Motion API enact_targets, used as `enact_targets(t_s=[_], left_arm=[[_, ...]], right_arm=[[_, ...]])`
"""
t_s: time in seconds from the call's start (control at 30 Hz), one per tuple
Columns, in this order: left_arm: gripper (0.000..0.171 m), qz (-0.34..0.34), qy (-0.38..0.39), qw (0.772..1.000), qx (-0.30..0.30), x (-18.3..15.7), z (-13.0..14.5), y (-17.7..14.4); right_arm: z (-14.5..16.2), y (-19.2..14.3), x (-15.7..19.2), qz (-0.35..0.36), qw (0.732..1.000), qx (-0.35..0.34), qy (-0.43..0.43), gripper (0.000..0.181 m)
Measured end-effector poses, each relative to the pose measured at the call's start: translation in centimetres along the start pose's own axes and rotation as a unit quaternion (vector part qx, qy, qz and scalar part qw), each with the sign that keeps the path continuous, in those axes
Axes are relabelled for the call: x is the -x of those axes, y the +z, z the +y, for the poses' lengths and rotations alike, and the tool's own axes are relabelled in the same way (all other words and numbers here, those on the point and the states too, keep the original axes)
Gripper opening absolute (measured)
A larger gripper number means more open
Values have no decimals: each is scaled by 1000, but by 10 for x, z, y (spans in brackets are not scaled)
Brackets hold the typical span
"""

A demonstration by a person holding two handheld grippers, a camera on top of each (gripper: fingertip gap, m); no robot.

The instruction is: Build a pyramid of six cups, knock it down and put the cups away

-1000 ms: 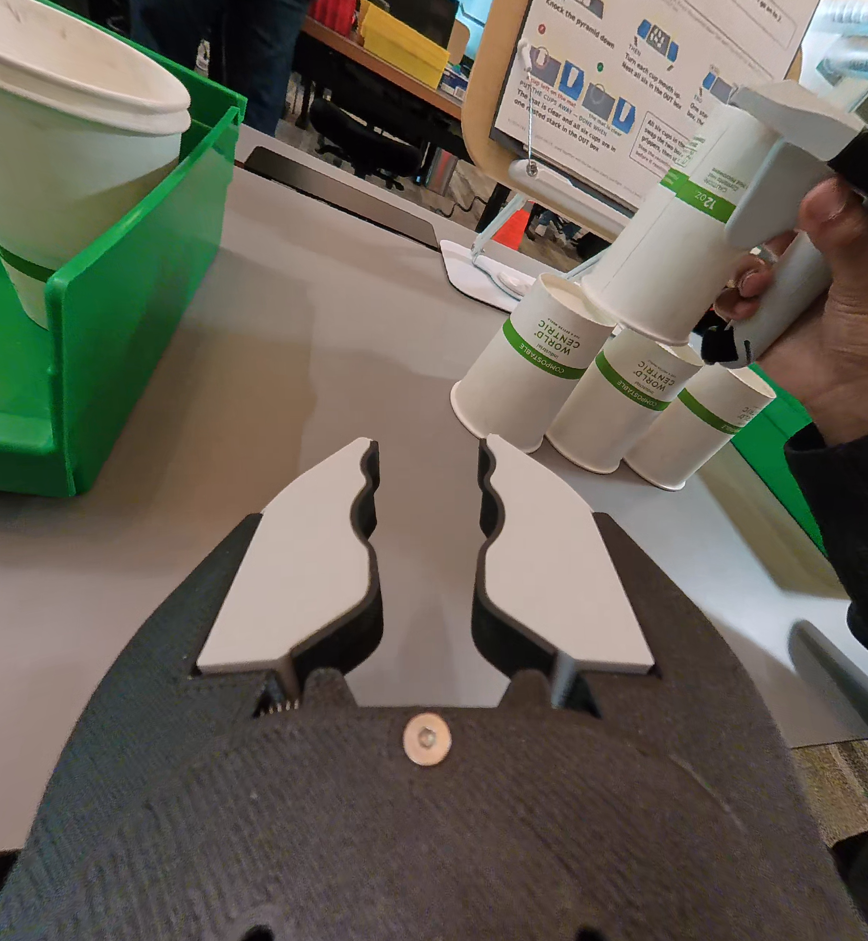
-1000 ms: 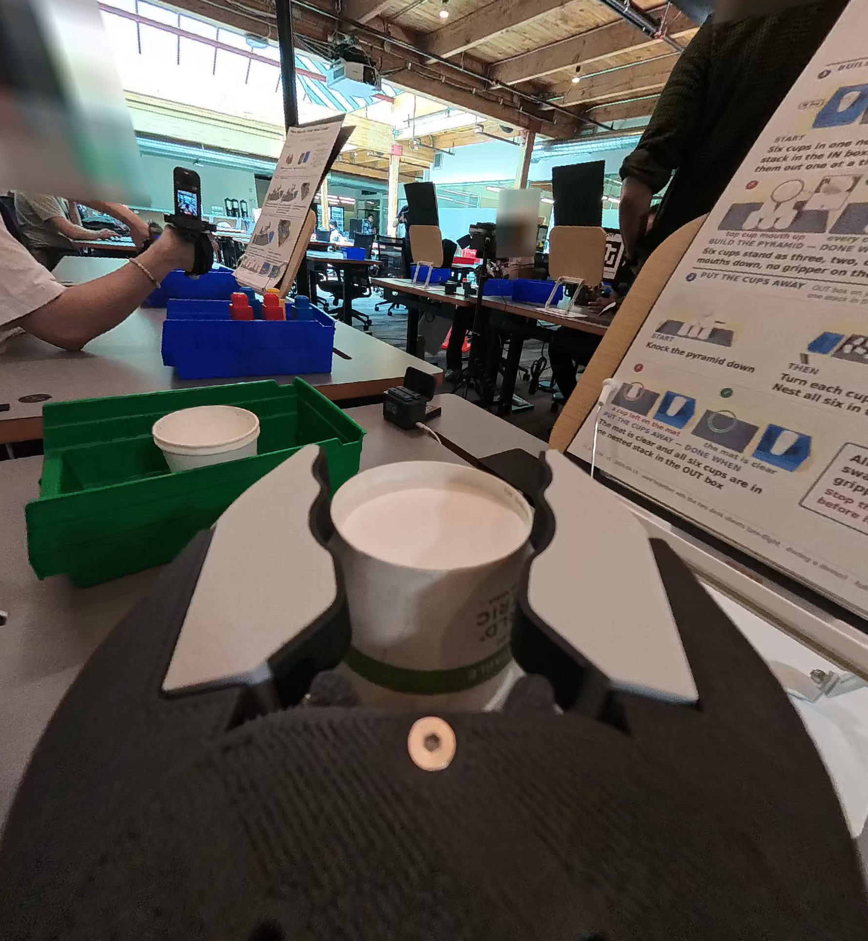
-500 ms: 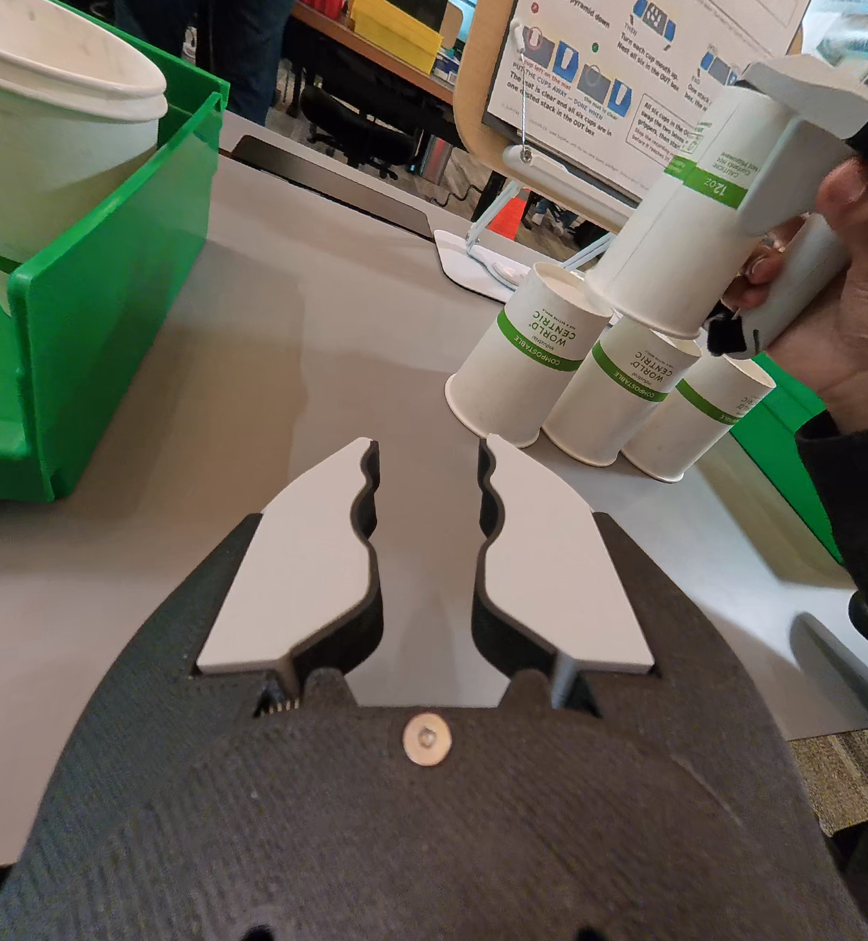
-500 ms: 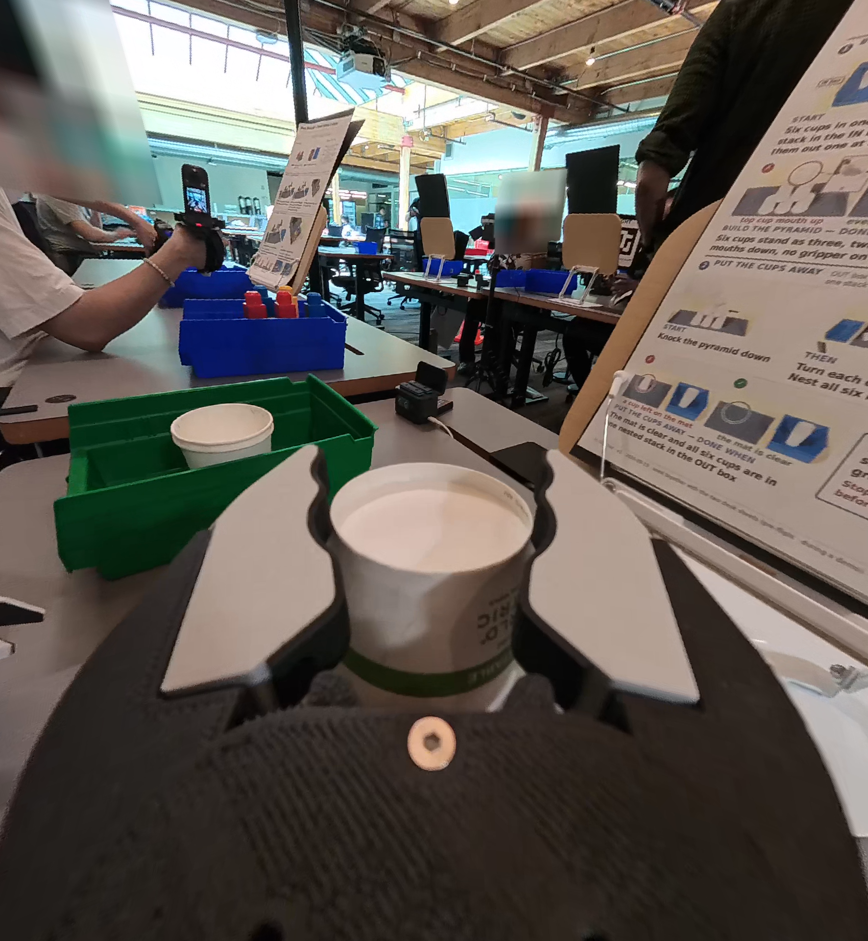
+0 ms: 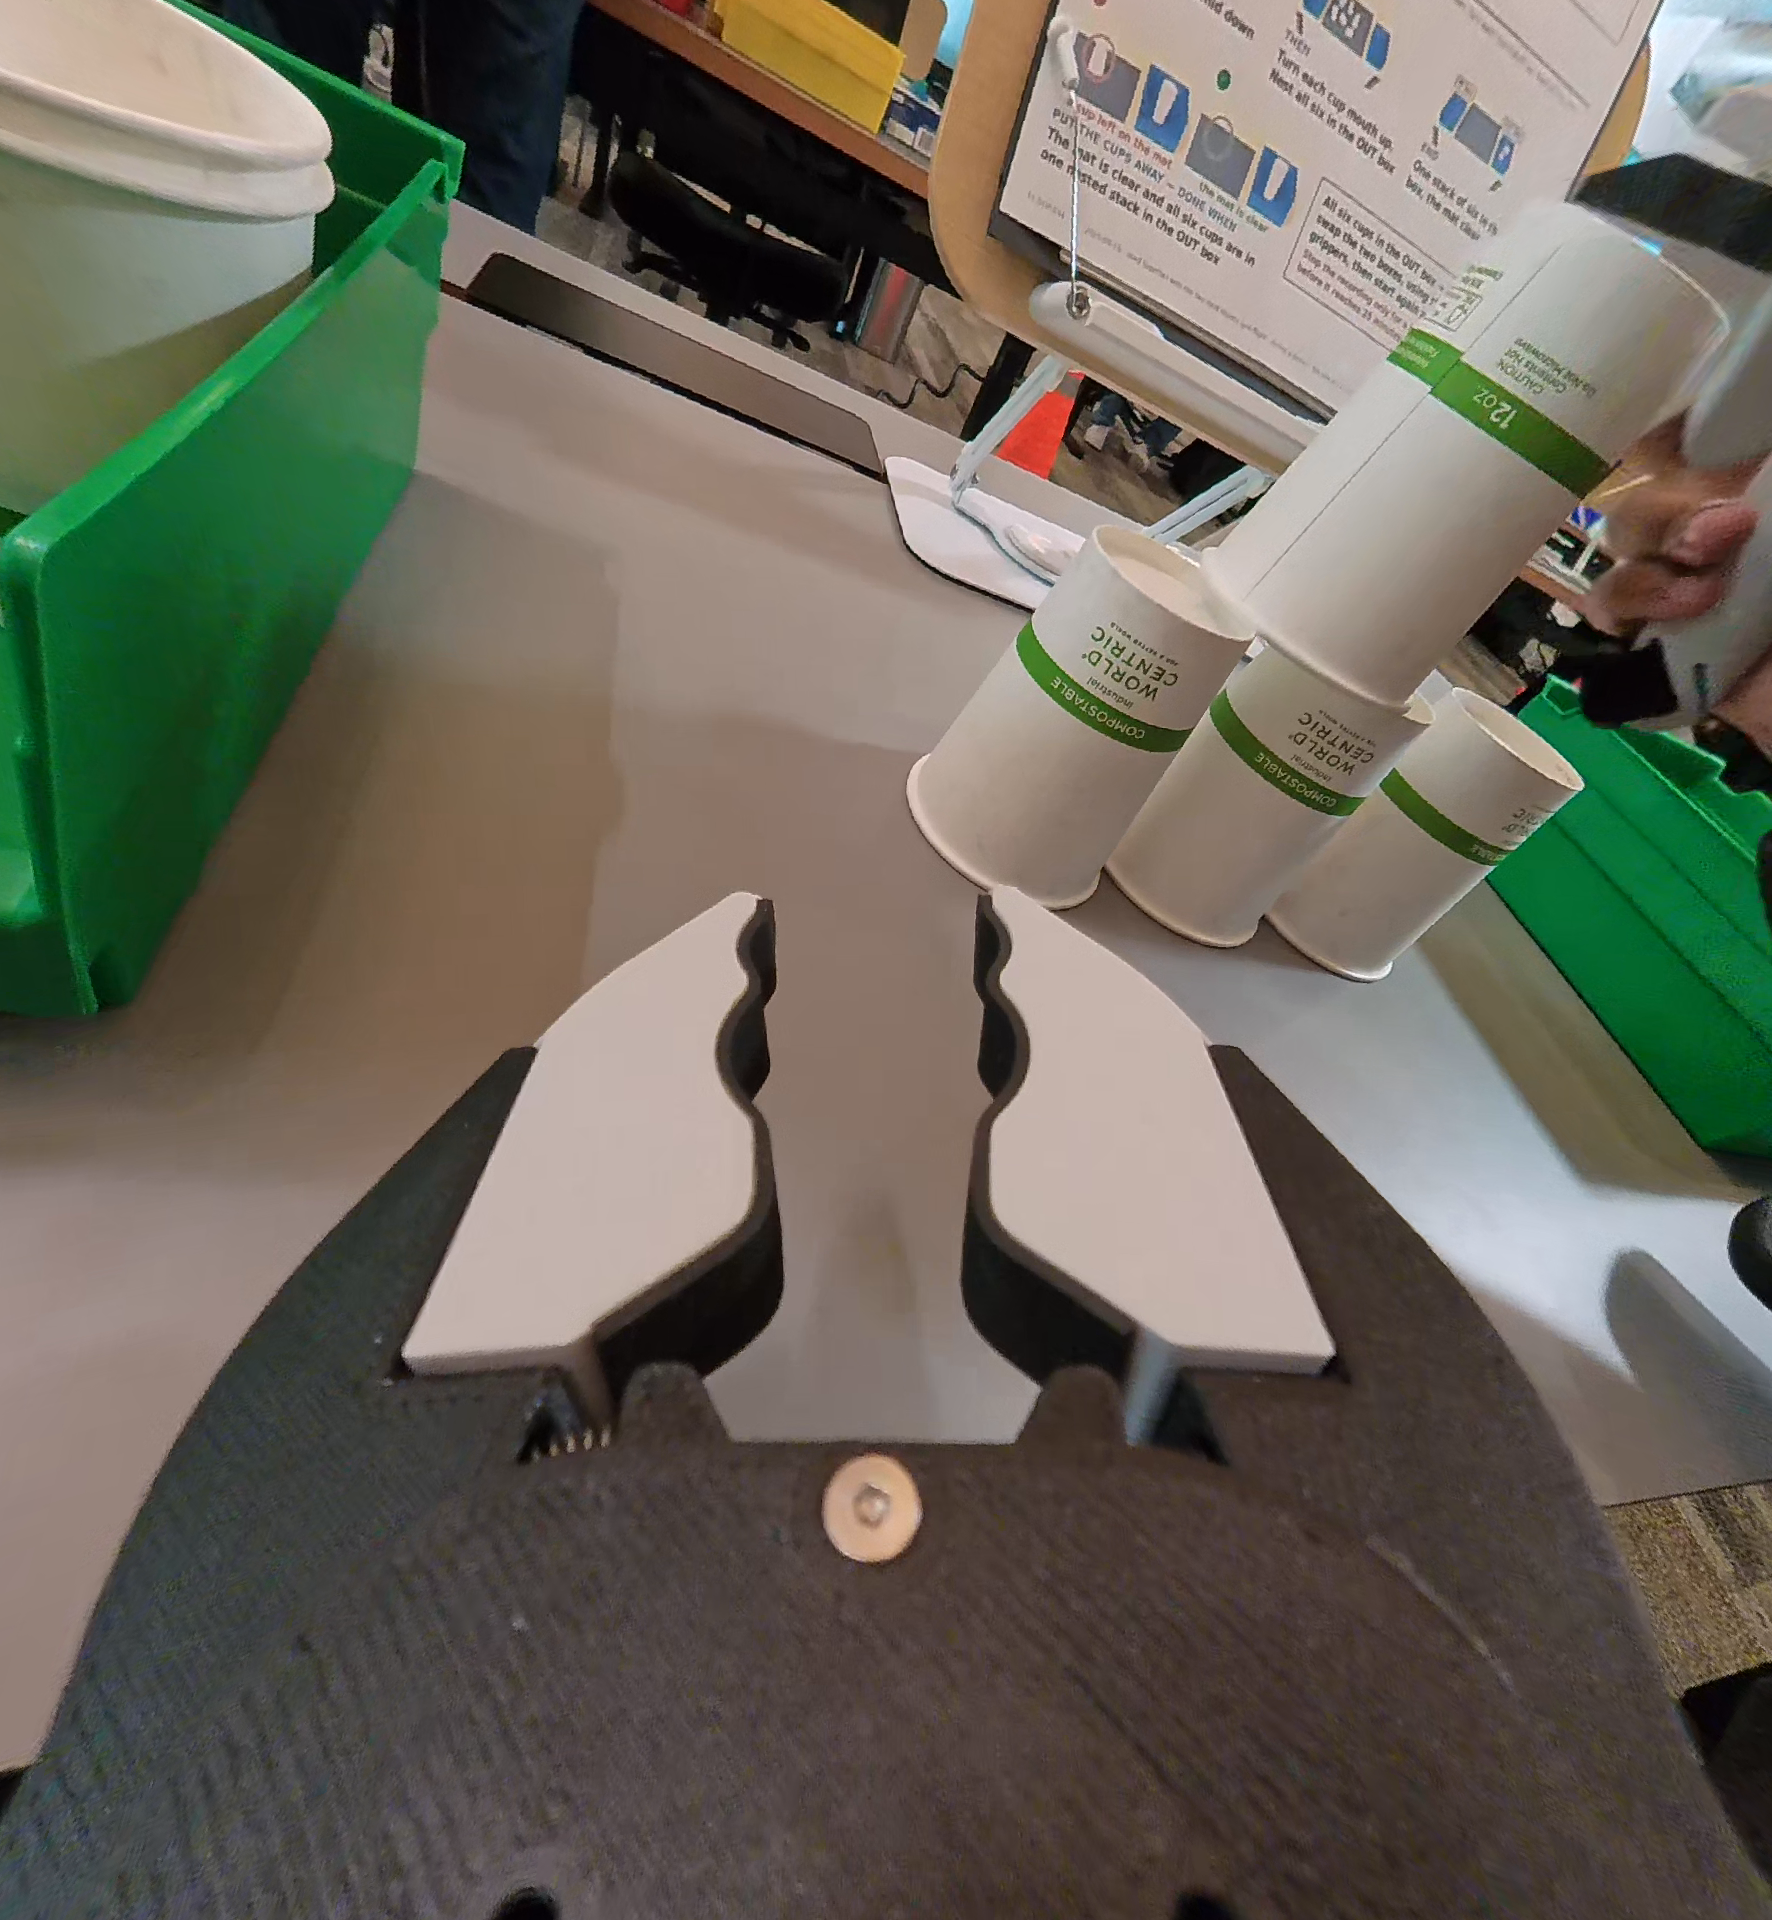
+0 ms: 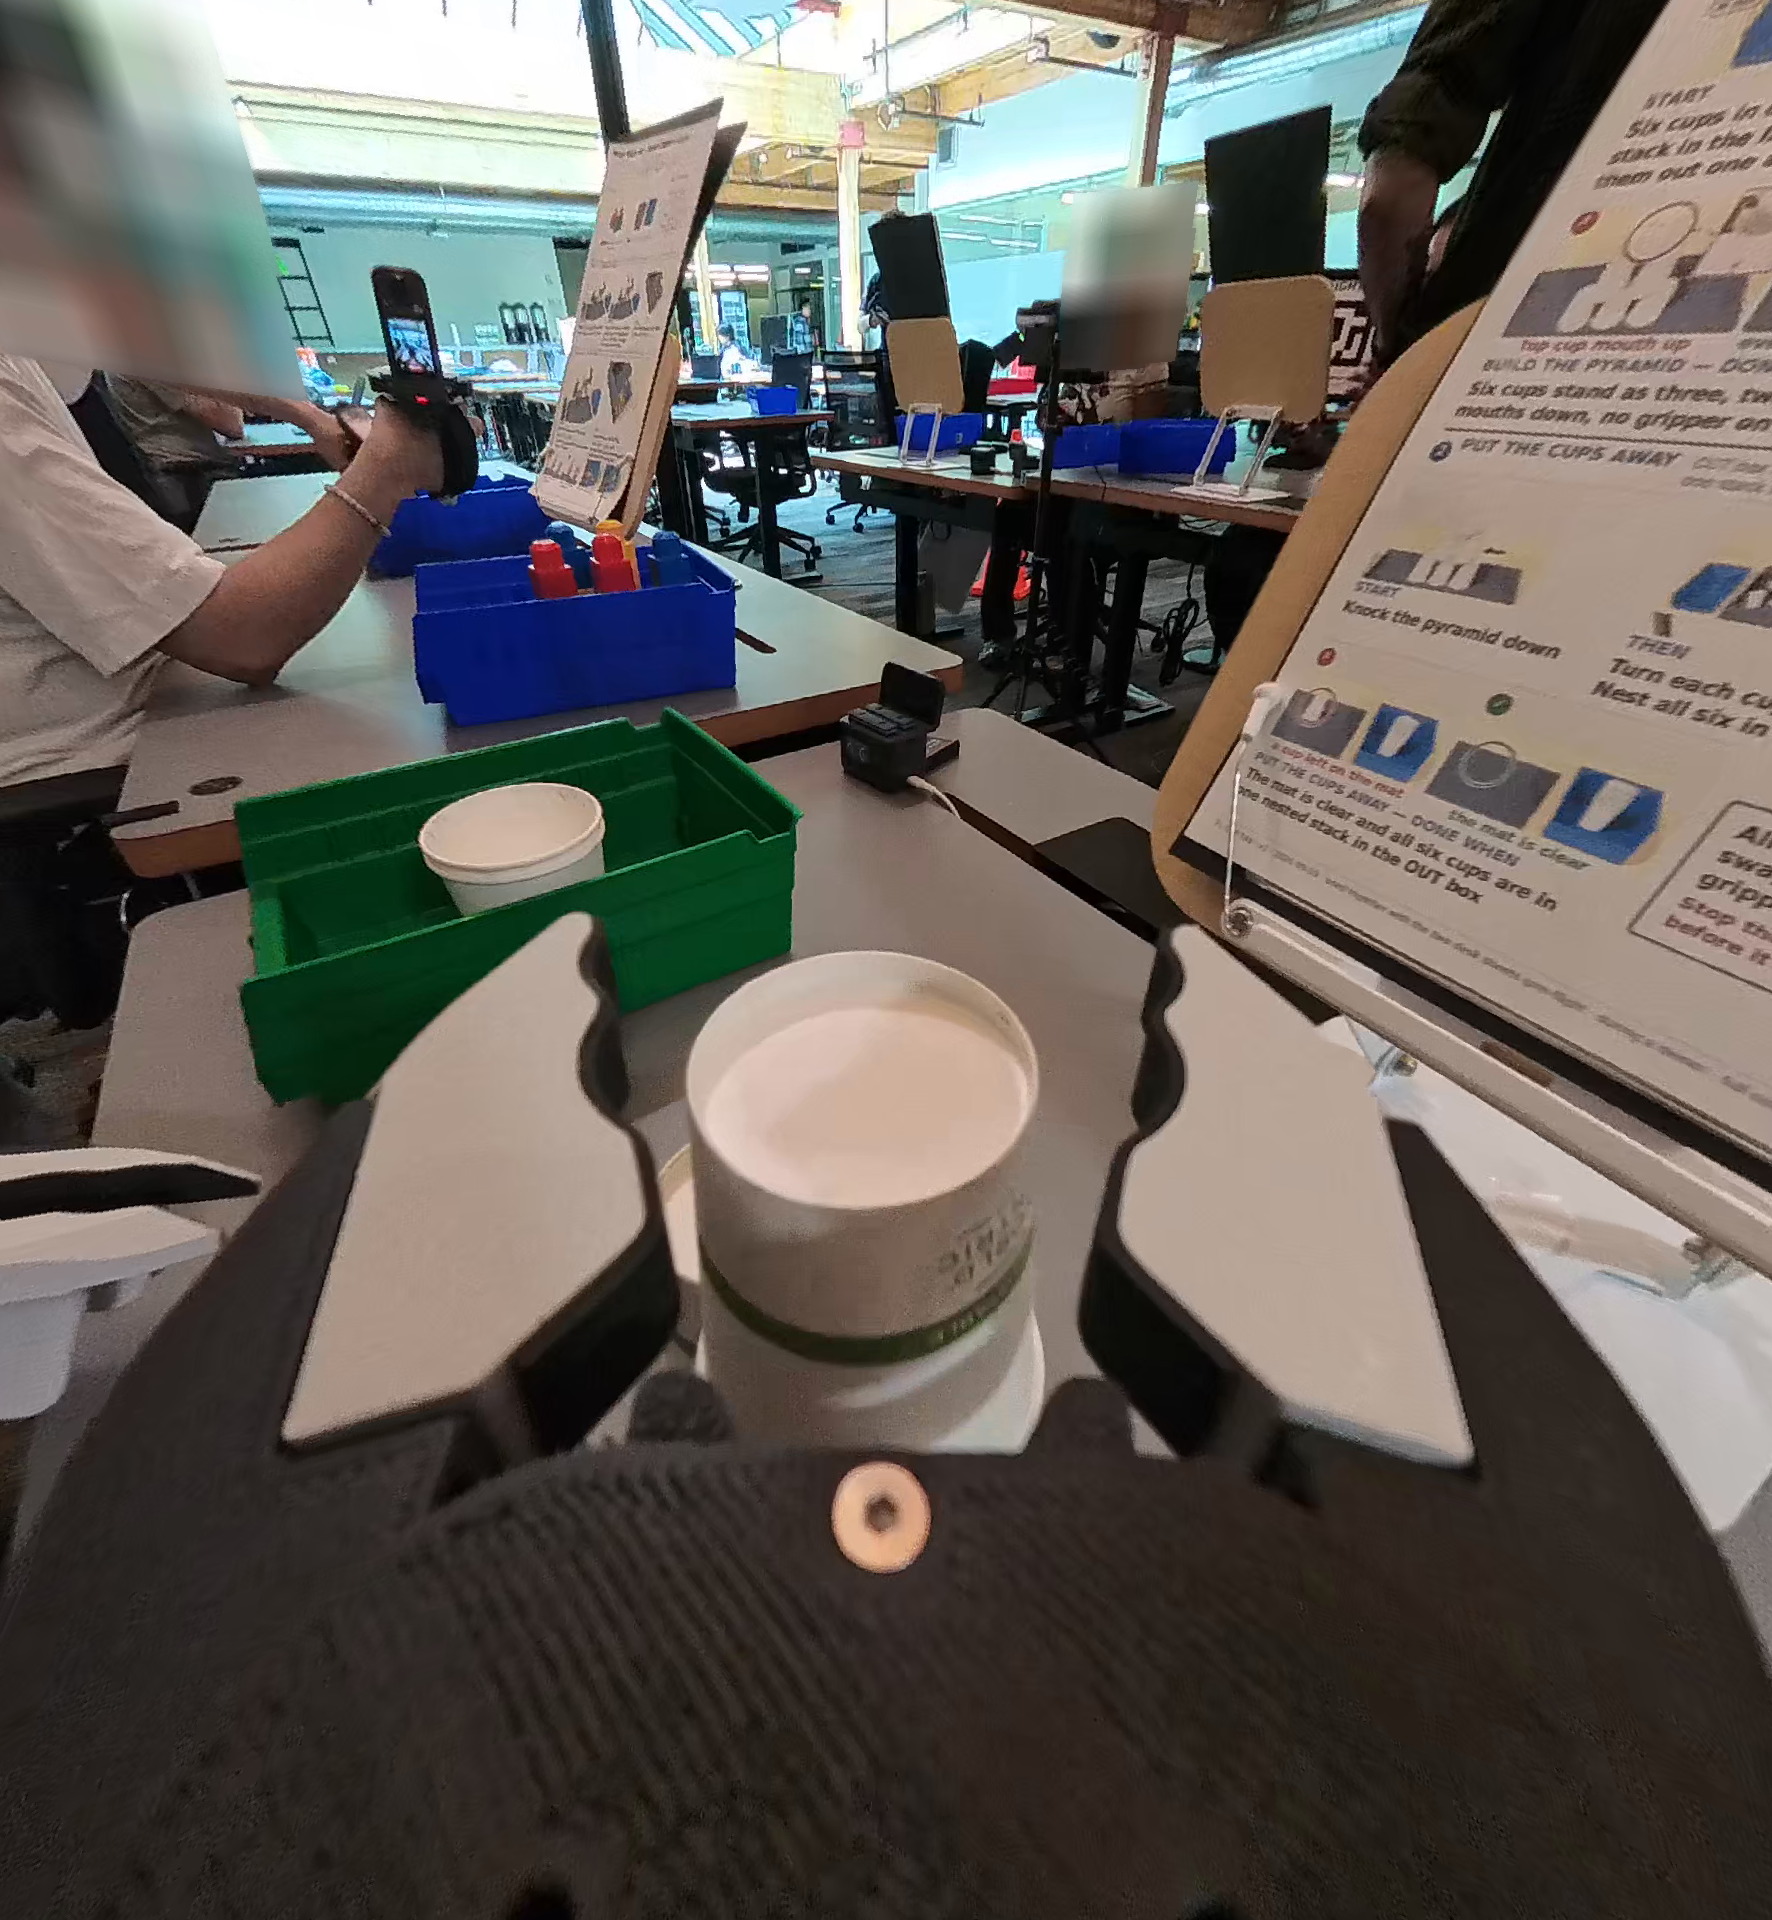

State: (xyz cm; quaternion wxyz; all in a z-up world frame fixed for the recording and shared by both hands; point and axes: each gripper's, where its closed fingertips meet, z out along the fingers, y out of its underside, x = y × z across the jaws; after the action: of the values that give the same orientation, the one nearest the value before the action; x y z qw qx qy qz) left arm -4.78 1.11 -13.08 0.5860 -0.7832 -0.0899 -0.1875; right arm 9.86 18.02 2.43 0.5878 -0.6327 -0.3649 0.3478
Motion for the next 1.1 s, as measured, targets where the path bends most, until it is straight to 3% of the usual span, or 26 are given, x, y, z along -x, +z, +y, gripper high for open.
enact_targets(t_s=[0.1, 0.23, 0.4, 0.6, 1.1], left_arm=[[38, 2, -2, 1000, 2, -1, 1, 1], [38, 9, -3, 1000, 6, -4, 2, 5], [38, 19, 4, 1000, 14, -11, 4, 12], [38, 28, 5, 999, 23, -15, 7, 17], [38, 31, 4, 999, 28, -16, 9, 18]], right_arm=[[3, -11, 0, -8, 1000, 25, 13, 97], [32, -13, 4, -37, 994, 105, 23, 94], [54, -9, 4, -36, 990, 129, 39, 79], [53, -7, -1, -5, 994, 106, 31, 74], [53, -2, 4, -3, 996, 90, 28, 74]])
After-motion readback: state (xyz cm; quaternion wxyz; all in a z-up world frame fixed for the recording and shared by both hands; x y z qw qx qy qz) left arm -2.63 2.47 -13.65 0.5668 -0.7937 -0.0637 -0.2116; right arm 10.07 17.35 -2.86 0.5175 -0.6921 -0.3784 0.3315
